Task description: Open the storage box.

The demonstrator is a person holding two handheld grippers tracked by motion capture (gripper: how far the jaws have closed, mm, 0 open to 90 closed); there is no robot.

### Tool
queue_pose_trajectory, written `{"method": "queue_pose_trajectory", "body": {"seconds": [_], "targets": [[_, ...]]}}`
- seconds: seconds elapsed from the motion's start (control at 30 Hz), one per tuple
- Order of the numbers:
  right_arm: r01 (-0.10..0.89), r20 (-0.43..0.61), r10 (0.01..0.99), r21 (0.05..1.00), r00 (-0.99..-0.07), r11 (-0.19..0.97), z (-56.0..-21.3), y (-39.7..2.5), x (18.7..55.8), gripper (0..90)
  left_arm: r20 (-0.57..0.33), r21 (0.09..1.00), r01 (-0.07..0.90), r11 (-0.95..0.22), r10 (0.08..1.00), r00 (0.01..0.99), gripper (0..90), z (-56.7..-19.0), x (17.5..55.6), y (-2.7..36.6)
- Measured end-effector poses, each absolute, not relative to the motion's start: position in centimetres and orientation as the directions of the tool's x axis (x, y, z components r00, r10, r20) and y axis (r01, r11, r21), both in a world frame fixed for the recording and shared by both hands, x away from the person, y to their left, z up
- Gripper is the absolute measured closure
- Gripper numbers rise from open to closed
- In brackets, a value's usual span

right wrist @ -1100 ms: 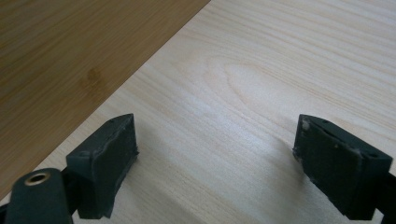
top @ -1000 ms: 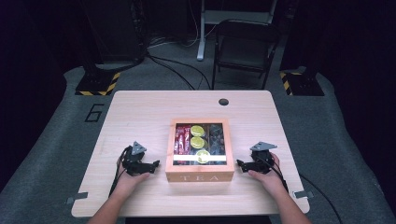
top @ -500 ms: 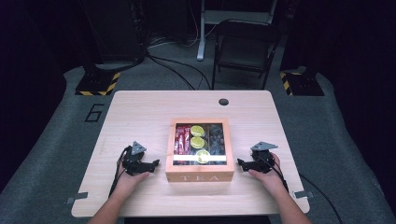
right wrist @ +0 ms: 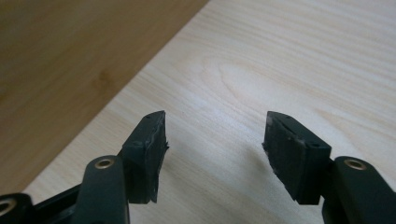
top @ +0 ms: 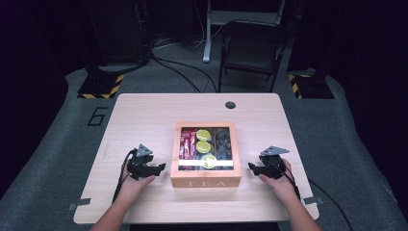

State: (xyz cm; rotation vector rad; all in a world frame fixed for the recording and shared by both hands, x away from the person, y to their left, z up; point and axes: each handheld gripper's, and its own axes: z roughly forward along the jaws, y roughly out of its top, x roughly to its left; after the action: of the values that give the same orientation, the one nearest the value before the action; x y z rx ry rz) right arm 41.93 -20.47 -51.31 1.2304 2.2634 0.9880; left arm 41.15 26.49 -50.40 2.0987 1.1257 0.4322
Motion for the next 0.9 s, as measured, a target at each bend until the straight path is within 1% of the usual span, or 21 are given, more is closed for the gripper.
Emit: {"method": "queue_pose_trajectory", "body": {"seconds": [0.07,0.13,0.2,0.23,0.27,0.3,0.33,0.37,0.47,0.5,0.57,0.6,0.63,0.67,0.73,0.83,0.9], "targets": [[0.546,0.008,0.837,0.761,-0.547,0.349,-50.4,-20.5,41.2,42.0,-0.053,0.722,0.585,-0.369,0.814,0.578,36.0,-49.8,41.0,26.2],[0.543,0.001,0.837,0.761,-0.547,0.354,-50.1,-20.5,41.0,42.6,-0.058,0.723,0.584,-0.368,0.811,0.582,36.0,-49.6,40.9,26.1],[0.527,0.001,0.831,0.774,-0.556,0.351,-49.4,-20.6,40.6,44.5,-0.057,0.731,0.573,-0.371,0.804,0.593,38.5,-48.8,40.7,25.9],[0.522,0.007,0.829,0.779,-0.560,0.346,-49.0,-20.6,40.5,45.0,-0.060,0.748,0.563,-0.353,0.807,0.587,38.9,-48.6,40.7,25.7],[0.526,0.030,0.828,0.785,-0.560,0.327,-48.5,-20.5,40.3,45.3,-0.070,0.741,0.567,-0.360,0.798,0.598,38.9,-47.8,40.6,25.6],[0.526,0.030,0.828,0.785,-0.560,0.327,-48.5,-20.5,40.3,45.3,-0.070,0.741,0.567,-0.360,0.798,0.598,38.9,-47.8,40.6,25.6],[0.536,0.053,0.825,0.783,-0.563,0.316,-47.7,-20.5,40.2,45.6,-0.098,0.747,0.570,-0.342,0.792,0.603,39.5,-46.9,40.5,25.4],[0.536,0.053,0.825,0.783,-0.563,0.316,-47.7,-20.5,40.2,45.6,-0.098,0.747,0.570,-0.342,0.792,0.603,39.9,-46.9,40.5,25.4],[0.515,0.054,0.810,0.796,-0.585,0.319,-45.7,-20.0,39.9,45.5,-0.085,0.759,0.547,-0.352,0.781,0.619,39.5,-45.3,40.0,25.0],[0.508,0.056,0.804,0.800,-0.593,0.319,-45.2,-19.8,39.7,45.3,-0.085,0.759,0.547,-0.352,0.781,0.619,39.2,-45.3,40.0,25.0],[0.501,0.052,0.801,0.804,-0.596,0.320,-44.6,-19.6,39.6,45.1,-0.072,0.762,0.539,-0.357,0.782,0.619,38.8,-44.7,39.7,24.9],[0.478,0.033,0.792,0.812,-0.610,0.334,-43.6,-19.1,39.4,44.8,-0.093,0.767,0.544,-0.341,0.779,0.620,38.3,-44.3,39.5,24.9],[0.470,0.034,0.788,0.818,-0.615,0.331,-43.3,-18.9,39.3,44.8,-0.104,0.773,0.543,-0.328,0.778,0.619,38.2,-44.1,39.4,25.0],[0.470,0.034,0.788,0.818,-0.615,0.331,-43.3,-18.9,39.3,44.8,-0.104,0.773,0.543,-0.328,0.778,0.619,38.2,-44.1,39.4,25.0],[0.437,0.023,0.770,0.834,-0.638,0.337,-42.2,-18.2,38.9,44.5,-0.114,0.780,0.542,-0.314,0.780,0.616,38.2,-43.7,39.1,25.0],[0.425,0.026,0.760,0.841,-0.650,0.335,-41.7,-17.7,38.5,44.0,-0.138,0.796,0.536,-0.282,0.777,0.614,37.9,-43.4,38.6,25.0],[0.417,0.026,0.751,0.844,-0.660,0.337,-41.4,-17.4,38.2,43.7,-0.135,0.797,0.529,-0.293,0.767,0.628,37.8,-43.2,38.2,25.0]]}}
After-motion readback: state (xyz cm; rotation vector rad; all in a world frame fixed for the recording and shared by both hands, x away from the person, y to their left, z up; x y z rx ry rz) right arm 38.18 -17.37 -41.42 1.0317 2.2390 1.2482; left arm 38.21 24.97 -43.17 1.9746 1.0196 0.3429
